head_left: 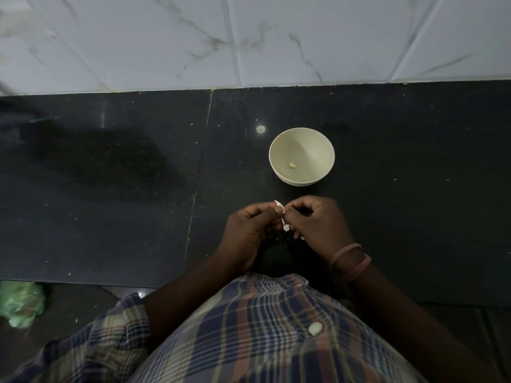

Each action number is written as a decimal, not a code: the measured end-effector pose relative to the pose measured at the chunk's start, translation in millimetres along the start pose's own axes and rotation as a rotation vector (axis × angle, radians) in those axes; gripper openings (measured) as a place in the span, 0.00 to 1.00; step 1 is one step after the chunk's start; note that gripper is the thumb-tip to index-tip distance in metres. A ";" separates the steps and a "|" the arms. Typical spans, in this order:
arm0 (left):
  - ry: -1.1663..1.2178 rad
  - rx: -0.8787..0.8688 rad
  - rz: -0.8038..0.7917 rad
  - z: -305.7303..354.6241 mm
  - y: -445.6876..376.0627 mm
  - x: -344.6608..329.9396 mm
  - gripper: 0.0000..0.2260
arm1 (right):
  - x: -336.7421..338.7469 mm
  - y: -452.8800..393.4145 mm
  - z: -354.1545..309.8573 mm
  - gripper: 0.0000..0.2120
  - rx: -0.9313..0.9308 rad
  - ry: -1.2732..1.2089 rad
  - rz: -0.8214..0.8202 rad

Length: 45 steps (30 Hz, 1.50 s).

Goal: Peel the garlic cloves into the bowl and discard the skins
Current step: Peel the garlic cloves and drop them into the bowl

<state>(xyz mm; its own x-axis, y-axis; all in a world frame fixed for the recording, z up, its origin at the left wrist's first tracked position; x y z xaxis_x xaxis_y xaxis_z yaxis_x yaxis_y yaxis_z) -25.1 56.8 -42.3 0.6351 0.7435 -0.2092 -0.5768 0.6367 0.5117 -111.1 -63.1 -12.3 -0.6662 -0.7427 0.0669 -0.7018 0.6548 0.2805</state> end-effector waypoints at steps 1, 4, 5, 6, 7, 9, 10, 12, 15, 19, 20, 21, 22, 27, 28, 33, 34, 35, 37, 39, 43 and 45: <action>-0.017 0.000 0.002 0.7 0.1 0.0 0.04 | 0.6 0.0 -0.3 0.05 0.002 0.011 -0.001; -0.041 -0.011 0.004 2.5 0.2 -0.3 0.04 | 1.0 0.0 -1.3 0.04 0.011 0.063 -0.013; -0.048 -0.014 0.001 2.7 0.0 0.0 0.04 | 0.8 0.0 -1.7 0.04 0.013 0.074 -0.017; -0.052 -0.014 -0.001 2.8 0.1 0.2 0.04 | 0.5 0.3 -2.3 0.04 0.017 0.081 -0.020; -0.054 -0.012 -0.003 2.9 0.3 0.3 0.04 | 0.1 0.5 -3.0 0.05 0.020 0.085 -0.022; -0.056 -0.004 -0.010 2.9 0.2 -0.1 0.04 | -0.7 1.1 -3.6 0.05 0.016 0.086 -0.026; -0.052 0.001 -0.014 2.5 0.2 -0.5 0.04 | -0.7 1.4 -3.4 0.05 0.010 0.083 -0.028; -0.038 0.014 -0.021 1.5 0.0 -0.9 0.04 | -0.6 1.6 -2.4 0.06 -0.005 0.067 -0.033; -0.031 0.056 -0.043 -2.4 -2.0 0.1 0.04 | -0.4 1.7 0.0 0.06 -0.038 0.036 -0.041; -0.001 0.125 -0.077 -10.4 -6.1 -0.2 0.07 | -0.2 3.5 3.0 0.05 -0.083 -0.010 -0.037; 0.006 0.136 -0.084 -11.7 -6.7 -0.5 0.08 | -0.5 4.0 3.2 0.05 -0.086 -0.020 -0.036; 0.015 0.147 -0.091 -12.6 -7.1 -0.8 0.09 | -0.9 4.3 3.7 0.05 -0.088 -0.032 -0.035; 0.024 0.158 -0.098 -14.0 -7.2 -1.0 0.09 | -1.1 4.7 4.4 0.05 -0.090 -0.044 -0.034; 0.060 0.192 -0.133 -16.8 -3.4 -3.1 0.12 | -1.1 6.4 4.3 0.05 -0.057 -0.043 -0.039; 0.062 0.193 -0.136 -16.9 -3.2 -3.5 0.13 | -0.8 6.6 5.1 0.06 -0.054 -0.042 -0.041; 0.002 0.158 -0.132 -8.5 -1.6 -9.0 0.09 | 1.5 4.0 6.1 0.06 0.048 0.071 0.027; -0.008 0.147 -0.125 -7.2 -1.6 -9.6 0.07 | 1.5 3.7 5.7 0.05 0.069 0.095 0.040; -0.013 0.141 -0.115 -6.0 -1.7 -9.7 0.06 | 1.2 3.8 5.0 0.05 0.088 0.106 0.047; -0.020 0.137 -0.083 -4.1 -1.4 -7.7 0.06 | -0.7 4.6 4.1 0.06 0.115 0.114 0.045; -0.038 0.105 -0.037 -0.8 -0.1 -4.3 0.06 | -2.2 4.9 4.2 0.07 0.122 0.121 0.035; -0.144 0.018 -0.013 6.9 3.7 -3.1 0.06 | -1.2 2.0 4.7 0.05 0.146 0.158 0.013; -0.209 0.010 -0.026 8.3 1.3 -3.2 0.07 | -1.5 0.6 4.2 0.04 0.153 0.172 0.006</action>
<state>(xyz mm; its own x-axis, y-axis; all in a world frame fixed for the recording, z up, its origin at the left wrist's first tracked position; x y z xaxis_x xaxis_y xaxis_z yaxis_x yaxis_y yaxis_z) -23.6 53.5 -34.0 0.7432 0.6675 -0.0454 -0.5543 0.6524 0.5169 -111.6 -61.0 -16.3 -0.6270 -0.7431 0.2338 -0.7366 0.6632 0.1323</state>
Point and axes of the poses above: each hand's wrist, its own y-axis away from the middle knuckle, its own x-axis out of the back of the hand, z = x × y, the point moved 8 cm from there along -y, towards the middle knuckle, and after that the axes turned 12 degrees about -y, right-handed, at the moved point
